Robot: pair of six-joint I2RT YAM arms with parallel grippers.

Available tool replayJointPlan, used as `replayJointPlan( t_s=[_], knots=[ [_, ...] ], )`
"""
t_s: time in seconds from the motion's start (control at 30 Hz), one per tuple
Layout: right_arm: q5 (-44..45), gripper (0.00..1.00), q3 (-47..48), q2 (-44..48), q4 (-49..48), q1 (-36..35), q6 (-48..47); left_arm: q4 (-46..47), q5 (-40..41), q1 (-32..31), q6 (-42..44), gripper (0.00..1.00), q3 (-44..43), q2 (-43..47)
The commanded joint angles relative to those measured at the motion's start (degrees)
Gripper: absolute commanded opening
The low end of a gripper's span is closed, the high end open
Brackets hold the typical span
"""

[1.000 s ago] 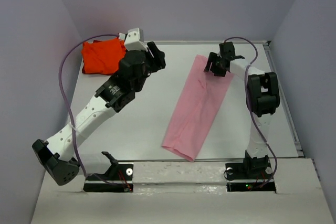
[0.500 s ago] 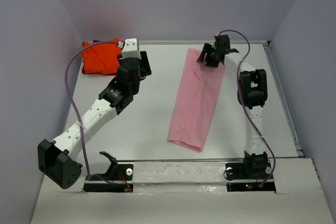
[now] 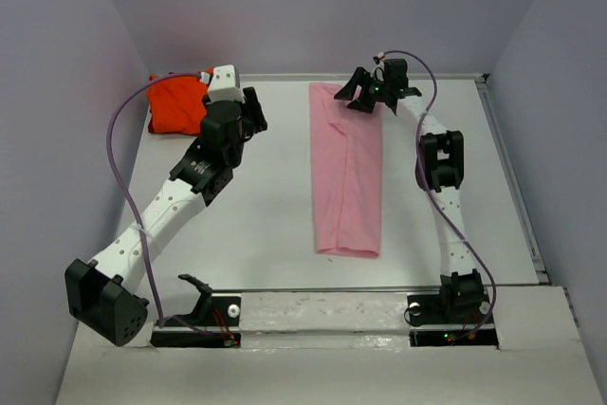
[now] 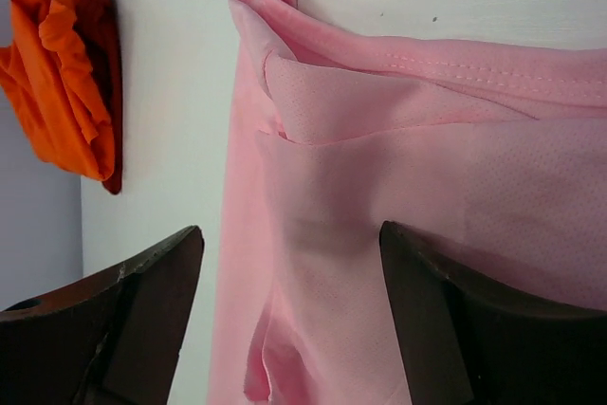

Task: Fold and stack the t-shirts
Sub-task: Rotate the rectangle-folded T-shirt at the center of the board, then pick up the rectangle-folded T-shirt from the center of the board.

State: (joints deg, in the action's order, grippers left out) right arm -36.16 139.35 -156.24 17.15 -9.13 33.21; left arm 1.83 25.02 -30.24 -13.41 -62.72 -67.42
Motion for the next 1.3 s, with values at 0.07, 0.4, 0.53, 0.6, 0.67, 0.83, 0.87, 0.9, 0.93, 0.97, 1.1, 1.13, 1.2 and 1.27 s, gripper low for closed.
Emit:
replayJointPlan(
  t_s=[0.07,0.4,0.53,0.6,0.67,0.83,0.87,0.9,0.93,0.97,1.1,1.13,1.2,1.27],
  knots=[
    [-5.5,0.83,-0.4,-2.1,-1.7,-1.6,1.4,1.3,-2.8,1.1,-1.3,0.67,-2.0,-0.9],
    [-5.1,0.90,1.0,9.7,0.2,-1.6,-3.6,4.5,-4.6,1.3,-1.0,0.67,0.0,-1.1],
    [-3.0,0.90,-6.3,18.0,0.3,-1.6,-4.9,6.9,-4.0,1.3,-0.6,0.67,2.0,-0.5],
    [0.1,0.90,-12.6,25.7,0.0,-1.6,-6.0,7.8,-4.0,1.2,-1.4,0.67,2.9,-0.3],
    [5.8,0.88,-24.5,31.8,-0.3,-2.2,-7.7,8.2,-3.9,0.5,-2.1,0.67,4.0,-0.1],
    [19.1,0.88,-58.6,56.7,-6.0,-5.4,-6.5,2.7,-11.7,-0.2,-11.7,0.66,4.0,-1.6],
    [21.5,0.89,-62.5,59.9,-6.2,-6.1,-6.1,2.7,-14.4,-0.2,-13.6,0.66,7.0,-1.4],
    [22.4,0.89,-67.0,63.0,-6.8,-6.1,-5.2,4.7,-16.6,-0.4,-15.6,0.66,9.2,-0.5],
    [23.1,0.90,-71.5,66.4,-7.8,-6.9,-4.0,5.5,-18.9,-0.5,-17.4,0.65,11.4,-0.2],
    [25.2,0.93,-79.4,72.5,-9.4,-6.9,-3.2,6.3,-22.8,-0.6,-21.4,0.65,15.7,0.3],
    [29.7,1.00,-94.0,84.0,-9.1,-9.7,-1.4,11.3,-26.1,-4.3,-26.9,0.63,25.3,3.5],
    [30.1,1.00,-96.6,85.8,-9.1,-10.2,-0.9,11.5,-25.6,-5.5,-27.6,0.63,26.8,4.1],
    [32.0,1.00,-103.8,91.2,-9.2,-12.9,1.0,12.2,-23.3,-9.4,-29.5,0.63,30.2,5.0],
    [33.3,0.96,-107.7,94.7,-8.1,-13.6,3.8,12.5,-22.9,-12.7,-30.5,0.63,31.6,5.0]
  ],
)
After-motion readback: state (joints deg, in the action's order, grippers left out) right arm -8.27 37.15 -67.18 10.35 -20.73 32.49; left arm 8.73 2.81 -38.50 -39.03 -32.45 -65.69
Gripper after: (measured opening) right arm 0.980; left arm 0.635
